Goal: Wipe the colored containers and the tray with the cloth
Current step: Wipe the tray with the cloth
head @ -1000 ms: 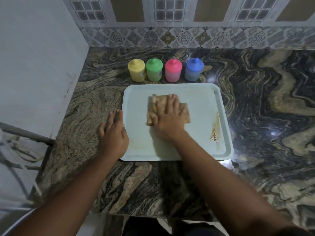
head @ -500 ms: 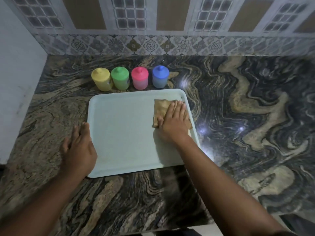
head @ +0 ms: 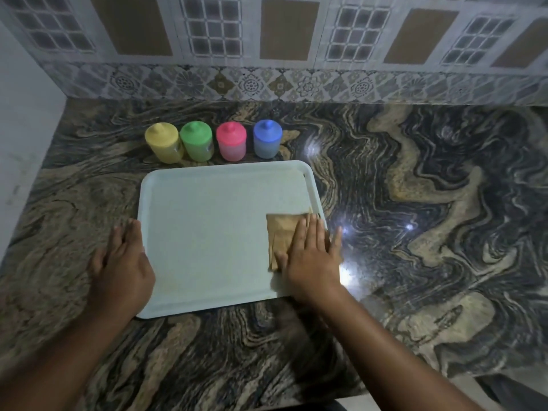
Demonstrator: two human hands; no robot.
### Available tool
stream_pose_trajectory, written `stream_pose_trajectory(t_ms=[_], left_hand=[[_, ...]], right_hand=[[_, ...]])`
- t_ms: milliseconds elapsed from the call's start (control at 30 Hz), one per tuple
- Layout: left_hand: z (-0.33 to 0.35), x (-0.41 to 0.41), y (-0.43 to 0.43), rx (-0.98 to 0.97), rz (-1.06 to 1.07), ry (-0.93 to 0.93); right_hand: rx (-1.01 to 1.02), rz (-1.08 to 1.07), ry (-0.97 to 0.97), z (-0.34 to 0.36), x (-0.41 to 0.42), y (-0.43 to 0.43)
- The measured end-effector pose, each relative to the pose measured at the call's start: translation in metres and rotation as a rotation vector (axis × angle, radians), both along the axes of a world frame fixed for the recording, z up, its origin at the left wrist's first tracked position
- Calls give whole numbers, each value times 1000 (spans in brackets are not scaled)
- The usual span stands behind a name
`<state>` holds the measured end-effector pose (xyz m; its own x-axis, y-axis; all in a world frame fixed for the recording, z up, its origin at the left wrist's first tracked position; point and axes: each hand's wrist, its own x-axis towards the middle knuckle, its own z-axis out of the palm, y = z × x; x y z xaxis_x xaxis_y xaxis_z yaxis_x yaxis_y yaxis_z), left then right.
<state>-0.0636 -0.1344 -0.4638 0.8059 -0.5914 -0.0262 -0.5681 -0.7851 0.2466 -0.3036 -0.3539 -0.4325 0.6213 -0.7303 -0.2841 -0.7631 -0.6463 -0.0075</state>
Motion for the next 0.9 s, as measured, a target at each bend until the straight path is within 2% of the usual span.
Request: stream_pose_trajectory(t_ms=[133, 233, 500, 667, 767, 900], left_hand=[[-3, 2, 2, -5, -9, -9], [-3, -1, 0, -10, 26, -1], [-1, -4, -4, -13, 57, 15], [1, -6, -5, -41, 53, 12], [0, -4, -4, -37, 31, 9], [-1, -3, -2, -38, 6, 11]], right_hand=[[-47, -10, -78, -8, 76, -65], [-57, 12, -78, -9, 101, -88], [12, 26, -58, -8, 17, -1], [-55, 80, -63, -12, -45, 45], [-51, 17, -69, -12, -48, 33], [-53, -121, -38, -4, 16, -31]])
